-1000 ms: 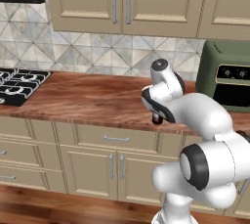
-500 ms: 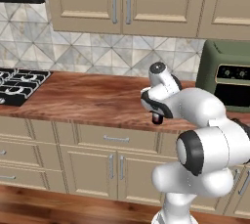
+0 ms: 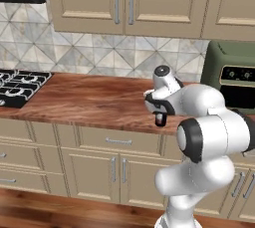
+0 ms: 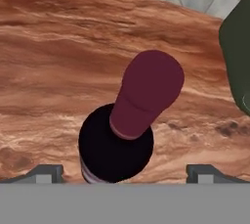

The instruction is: There is a wine glass and glass cup on the dining counter. Place the wine bottle next to the wine glass and the juice bottle next to the glass cup.

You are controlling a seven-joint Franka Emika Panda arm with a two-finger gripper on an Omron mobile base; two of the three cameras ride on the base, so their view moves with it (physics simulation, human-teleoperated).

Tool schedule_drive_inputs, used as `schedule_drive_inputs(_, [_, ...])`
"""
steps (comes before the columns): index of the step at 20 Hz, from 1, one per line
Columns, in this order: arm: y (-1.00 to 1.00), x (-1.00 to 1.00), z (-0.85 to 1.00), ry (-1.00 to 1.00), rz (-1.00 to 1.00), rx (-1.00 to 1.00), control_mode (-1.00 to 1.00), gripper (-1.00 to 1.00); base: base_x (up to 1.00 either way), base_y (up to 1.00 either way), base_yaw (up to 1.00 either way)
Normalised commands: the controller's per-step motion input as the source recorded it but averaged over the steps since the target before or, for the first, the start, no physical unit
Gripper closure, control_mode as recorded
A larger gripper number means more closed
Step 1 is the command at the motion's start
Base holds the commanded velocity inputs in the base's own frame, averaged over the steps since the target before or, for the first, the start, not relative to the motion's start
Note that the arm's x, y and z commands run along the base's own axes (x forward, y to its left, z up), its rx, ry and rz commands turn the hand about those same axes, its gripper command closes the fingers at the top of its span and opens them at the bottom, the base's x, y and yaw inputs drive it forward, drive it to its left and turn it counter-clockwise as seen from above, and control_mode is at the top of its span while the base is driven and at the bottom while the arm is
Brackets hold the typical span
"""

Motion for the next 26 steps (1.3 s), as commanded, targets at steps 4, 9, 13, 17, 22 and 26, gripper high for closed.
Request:
schedule_drive_inputs(4, [0.00,0.15,-0.11,-0.02,0.00,0.08,-1.00,-1.00,0.00,0.00,0.00])
schedule_drive_inputs(9, [-0.02,0.16,-0.13,-0.03,0.00,0.08,-1.00,-1.00,0.00,0.00,0.00])
schedule_drive_inputs(13, [-0.08,0.19,-0.15,-0.01,0.00,0.06,-1.00,-1.00,0.00,0.00,0.00])
schedule_drive_inputs(17, [-0.13,0.18,-0.16,-0.01,0.00,0.04,-1.00,-1.00,0.00,0.00,0.00])
schedule_drive_inputs(22, [-0.03,0.11,-0.15,0.00,0.00,0.04,-1.00,1.00,0.00,0.00,0.00])
schedule_drive_inputs(26, [0.00,-0.05,-0.06,-0.04,0.04,0.04,-1.00,1.00,0.00,0.00,0.00])
